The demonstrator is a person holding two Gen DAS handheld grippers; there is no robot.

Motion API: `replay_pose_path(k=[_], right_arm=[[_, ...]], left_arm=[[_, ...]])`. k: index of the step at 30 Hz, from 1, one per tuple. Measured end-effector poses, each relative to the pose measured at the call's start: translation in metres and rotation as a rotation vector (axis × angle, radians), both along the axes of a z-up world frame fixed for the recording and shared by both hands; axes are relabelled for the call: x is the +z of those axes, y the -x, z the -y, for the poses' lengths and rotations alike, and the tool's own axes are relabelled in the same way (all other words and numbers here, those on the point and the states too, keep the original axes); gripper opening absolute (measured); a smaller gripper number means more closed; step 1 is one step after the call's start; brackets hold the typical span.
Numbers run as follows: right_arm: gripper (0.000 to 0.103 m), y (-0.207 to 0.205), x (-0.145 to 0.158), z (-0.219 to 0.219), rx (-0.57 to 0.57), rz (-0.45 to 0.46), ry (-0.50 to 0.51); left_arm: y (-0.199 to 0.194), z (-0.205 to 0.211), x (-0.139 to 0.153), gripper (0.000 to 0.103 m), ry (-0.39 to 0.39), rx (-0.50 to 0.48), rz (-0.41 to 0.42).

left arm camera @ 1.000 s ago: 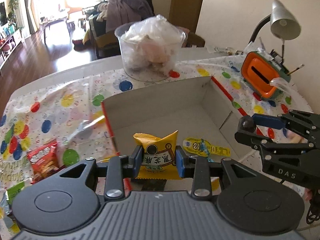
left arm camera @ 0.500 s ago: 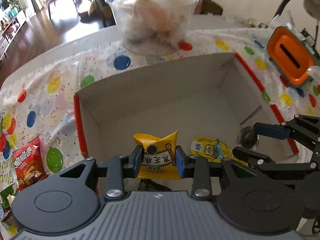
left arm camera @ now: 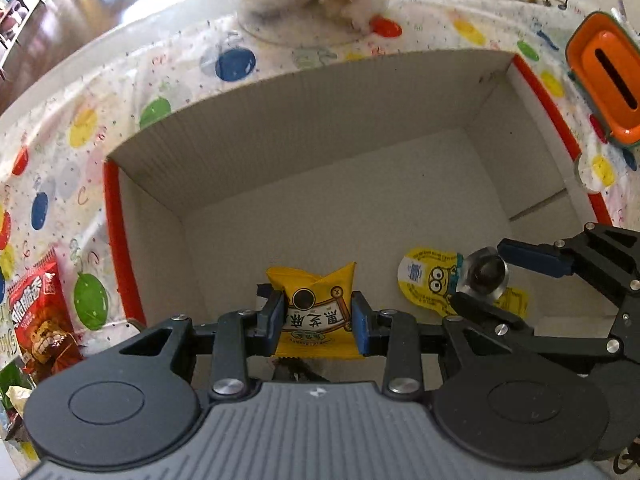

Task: Organize snacks
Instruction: 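Open the left tool dropping the yellow packet into the box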

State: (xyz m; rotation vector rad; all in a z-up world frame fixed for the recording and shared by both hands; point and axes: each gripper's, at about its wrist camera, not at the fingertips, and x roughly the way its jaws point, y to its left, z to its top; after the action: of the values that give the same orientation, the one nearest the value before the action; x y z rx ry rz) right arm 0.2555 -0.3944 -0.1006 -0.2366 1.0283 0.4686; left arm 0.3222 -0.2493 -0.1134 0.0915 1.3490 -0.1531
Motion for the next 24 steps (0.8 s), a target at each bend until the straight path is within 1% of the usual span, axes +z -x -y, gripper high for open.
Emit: replay_pose_path(k=[2,8,11,13,19,21,24], right_arm=[[0.046,-0.003,-0.001,0.0,0.004,-0.012,-0.005],[0.048,-0.001,-0.003,0.0,0.008,-0.02,-0.012],[0.049,-0.001,-0.002,0.002,0.012,-0.036,-0.026],[0.05,0.0,0.0,0.003,0.006,-0.03,-0.035],[0.055,0.01,0.017,0.006,-0.009,0.018,-0.064],[0.059,0.014,0.025,0.008,-0.018,0.043,-0.079],[0.062,0.02,0.036,0.011,-0.033,0.069,-0.105]], left_arm=[[-0.002,0.0,-0.003,0.034,0.006,-0.001,-0.02],[-0.001,0.001,-0.005,0.035,-0.013,0.002,-0.033],[0.0,0.0,-0.003,0.037,-0.004,0.005,-0.027],[0.002,0.0,-0.001,0.04,0.002,0.005,-0.015],[0.016,-0.005,0.013,0.041,0.026,0.008,0.048],[0.022,-0.007,0.019,0.042,0.037,0.007,0.072],[0.031,-0.01,0.029,0.042,0.05,0.01,0.114]])
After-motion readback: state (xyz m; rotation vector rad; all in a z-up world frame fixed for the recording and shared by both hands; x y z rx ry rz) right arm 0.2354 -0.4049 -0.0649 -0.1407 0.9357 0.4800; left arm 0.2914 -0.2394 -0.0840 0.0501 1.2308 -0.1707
